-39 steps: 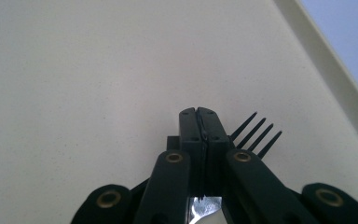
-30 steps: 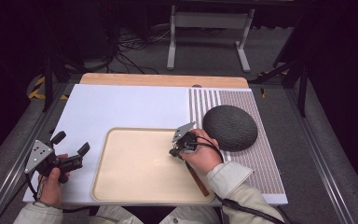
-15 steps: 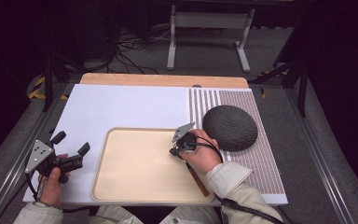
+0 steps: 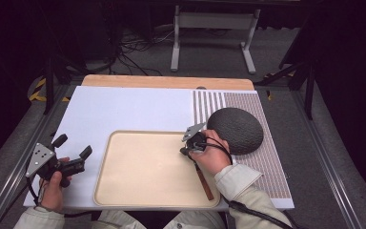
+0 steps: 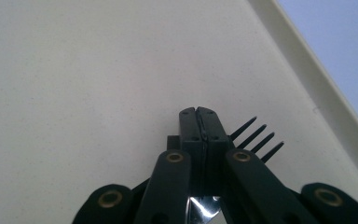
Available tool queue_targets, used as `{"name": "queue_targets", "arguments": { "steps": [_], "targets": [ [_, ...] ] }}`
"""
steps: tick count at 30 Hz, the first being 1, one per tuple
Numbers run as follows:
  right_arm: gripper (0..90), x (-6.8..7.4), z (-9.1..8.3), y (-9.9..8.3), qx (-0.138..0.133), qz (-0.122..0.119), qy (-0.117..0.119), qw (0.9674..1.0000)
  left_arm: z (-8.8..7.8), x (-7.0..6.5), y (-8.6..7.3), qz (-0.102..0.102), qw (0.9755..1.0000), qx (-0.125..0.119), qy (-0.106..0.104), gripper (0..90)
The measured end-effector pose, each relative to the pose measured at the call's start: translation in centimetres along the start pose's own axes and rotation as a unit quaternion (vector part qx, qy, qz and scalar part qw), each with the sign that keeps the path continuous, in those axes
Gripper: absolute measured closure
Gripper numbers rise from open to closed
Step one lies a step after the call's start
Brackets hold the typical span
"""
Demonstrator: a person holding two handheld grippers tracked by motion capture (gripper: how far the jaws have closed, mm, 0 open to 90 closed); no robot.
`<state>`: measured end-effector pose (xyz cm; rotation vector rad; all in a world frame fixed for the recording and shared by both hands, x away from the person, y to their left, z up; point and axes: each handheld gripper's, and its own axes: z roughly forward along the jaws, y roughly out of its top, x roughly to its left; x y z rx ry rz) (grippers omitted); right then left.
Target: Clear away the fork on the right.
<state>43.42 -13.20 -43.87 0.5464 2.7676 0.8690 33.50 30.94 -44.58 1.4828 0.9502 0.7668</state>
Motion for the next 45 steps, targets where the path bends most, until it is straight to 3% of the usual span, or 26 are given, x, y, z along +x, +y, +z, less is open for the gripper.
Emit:
{"name": "queue_targets", "arguments": {
  "steps": [11,45],
  "targets": [
    [90.0,-1.1,-0.8,-1.0,0.007,0.030,-0.027,0.9992,0.0,0.0,0.0,0.000,1.0000,0.001,-0.001,1.1],
    [90.0,-3.2,-2.4,-3.1,0.015,0.064,-0.062,0.9959,0.0,0.0,-0.1,0.000,1.0000,0.008,0.001,1.2]
  ]
}}
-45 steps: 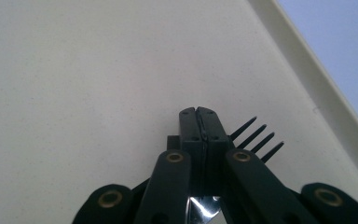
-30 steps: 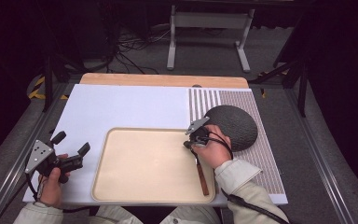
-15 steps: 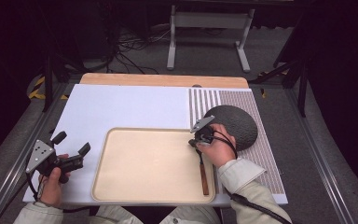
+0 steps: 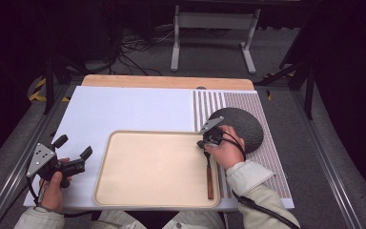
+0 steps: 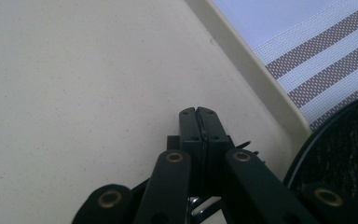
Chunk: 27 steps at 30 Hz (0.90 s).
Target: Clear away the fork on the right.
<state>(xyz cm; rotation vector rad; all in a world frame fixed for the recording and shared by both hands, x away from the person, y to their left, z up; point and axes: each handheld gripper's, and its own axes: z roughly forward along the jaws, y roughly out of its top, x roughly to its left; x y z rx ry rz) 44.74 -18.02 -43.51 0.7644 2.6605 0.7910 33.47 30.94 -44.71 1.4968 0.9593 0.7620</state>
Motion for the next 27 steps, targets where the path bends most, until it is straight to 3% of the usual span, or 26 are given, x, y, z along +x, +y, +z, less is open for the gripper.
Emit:
{"name": "queue_targets", "arguments": {
  "steps": [5,10,12,18,27],
  "targets": [
    [89.5,0.1,-0.3,0.1,-0.009,0.000,0.003,1.0000,0.0,0.0,0.0,-0.001,1.0000,-0.001,0.000,1.2],
    [81.7,0.5,-1.1,0.7,-0.029,-0.008,0.005,0.9995,-0.1,0.0,0.0,-0.001,1.0000,-0.002,0.001,1.2],
    [71.9,0.7,-1.7,1.1,-0.042,-0.007,0.010,0.9990,-0.1,0.0,0.0,-0.001,1.0000,-0.002,0.001,1.2],
    [27.7,1.2,-2.8,2.0,-0.100,0.000,0.032,0.9945,-0.1,0.0,0.0,0.000,1.0000,-0.002,0.001,1.2],
    [15.8,1.8,-4.6,2.5,-0.133,-0.018,0.039,0.9902,-0.1,0.0,0.0,-0.001,1.0000,-0.002,0.002,1.2]
  ]
}}
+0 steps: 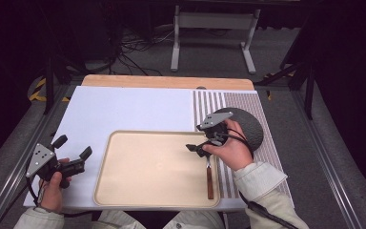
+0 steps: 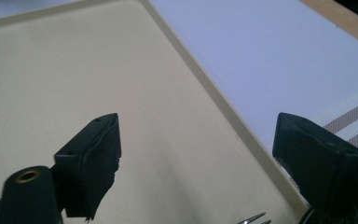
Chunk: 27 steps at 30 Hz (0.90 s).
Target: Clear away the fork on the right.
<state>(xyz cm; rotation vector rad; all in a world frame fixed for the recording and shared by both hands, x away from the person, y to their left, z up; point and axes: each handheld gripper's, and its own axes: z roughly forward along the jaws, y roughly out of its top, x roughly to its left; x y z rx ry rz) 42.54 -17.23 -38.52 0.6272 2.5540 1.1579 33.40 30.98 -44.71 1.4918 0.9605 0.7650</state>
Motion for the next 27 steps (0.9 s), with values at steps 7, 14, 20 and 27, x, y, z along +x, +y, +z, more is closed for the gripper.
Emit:
{"name": "queue_targets", "arguments": {
  "steps": [7,14,20,27],
  "targets": [
    [14.4,0.4,-1.4,0.4,-0.023,-0.017,0.000,0.9996,0.0,0.0,0.0,-0.001,1.0000,-0.001,0.001,1.2],
    [13.7,0.8,-3.1,-0.3,-0.076,-0.021,-0.010,0.9968,0.0,0.0,0.0,0.001,1.0000,-0.001,0.000,1.2],
    [13.4,0.6,-4.6,-1.4,-0.087,-0.015,-0.023,0.9959,0.0,0.0,0.0,0.000,1.0000,-0.001,0.001,1.2],
    [13.5,0.3,-6.3,-3.0,-0.106,-0.004,-0.043,0.9934,0.0,-0.1,0.0,0.001,1.0000,-0.001,0.001,1.2]
  ]
}}
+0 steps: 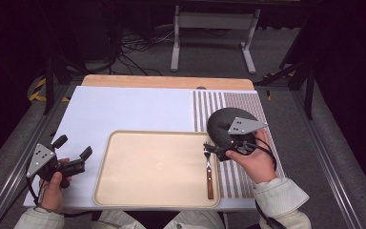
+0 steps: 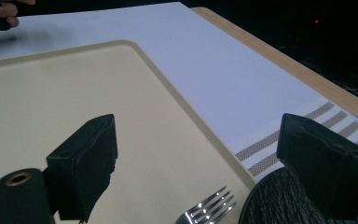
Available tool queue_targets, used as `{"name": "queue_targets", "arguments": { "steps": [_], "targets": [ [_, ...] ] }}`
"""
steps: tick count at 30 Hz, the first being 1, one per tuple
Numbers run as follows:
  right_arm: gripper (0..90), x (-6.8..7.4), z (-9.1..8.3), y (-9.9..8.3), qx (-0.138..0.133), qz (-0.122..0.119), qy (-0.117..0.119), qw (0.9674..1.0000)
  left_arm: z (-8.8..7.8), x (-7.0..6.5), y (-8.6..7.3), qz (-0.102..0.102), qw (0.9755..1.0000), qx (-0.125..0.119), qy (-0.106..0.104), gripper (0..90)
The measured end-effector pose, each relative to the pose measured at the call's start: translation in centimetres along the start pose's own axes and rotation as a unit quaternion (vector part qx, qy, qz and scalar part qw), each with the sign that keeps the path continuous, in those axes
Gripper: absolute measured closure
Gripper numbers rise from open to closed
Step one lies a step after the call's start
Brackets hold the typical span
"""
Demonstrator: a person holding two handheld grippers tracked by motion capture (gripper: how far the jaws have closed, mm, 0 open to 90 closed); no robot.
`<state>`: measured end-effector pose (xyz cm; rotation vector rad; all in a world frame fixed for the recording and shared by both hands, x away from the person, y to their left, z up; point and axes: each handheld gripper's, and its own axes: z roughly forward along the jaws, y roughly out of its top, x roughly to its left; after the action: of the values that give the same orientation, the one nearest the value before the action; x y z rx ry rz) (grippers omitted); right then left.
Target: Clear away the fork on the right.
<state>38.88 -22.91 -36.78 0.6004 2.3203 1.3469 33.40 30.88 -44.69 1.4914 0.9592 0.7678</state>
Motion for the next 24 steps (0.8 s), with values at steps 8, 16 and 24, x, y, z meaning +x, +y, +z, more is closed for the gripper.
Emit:
{"name": "queue_targets", "arguments": {
  "steps": [8,16,24],
  "targets": [
    [13.4,-0.5,-1.8,-2.3,-0.029,0.019,-0.019,0.9992,-0.1,0.1,0.0,-0.002,1.0000,-0.001,0.002,1.2],
    [13.4,-0.6,-3.0,-5.0,-0.069,0.041,-0.041,0.9960,-0.1,0.1,0.0,-0.003,1.0000,-0.003,0.004,1.2],
    [13.2,-0.9,-3.8,-7.3,-0.087,0.064,-0.060,0.9923,-0.1,0.1,0.0,-0.003,1.0000,-0.005,0.005,1.2]
  ]
}}
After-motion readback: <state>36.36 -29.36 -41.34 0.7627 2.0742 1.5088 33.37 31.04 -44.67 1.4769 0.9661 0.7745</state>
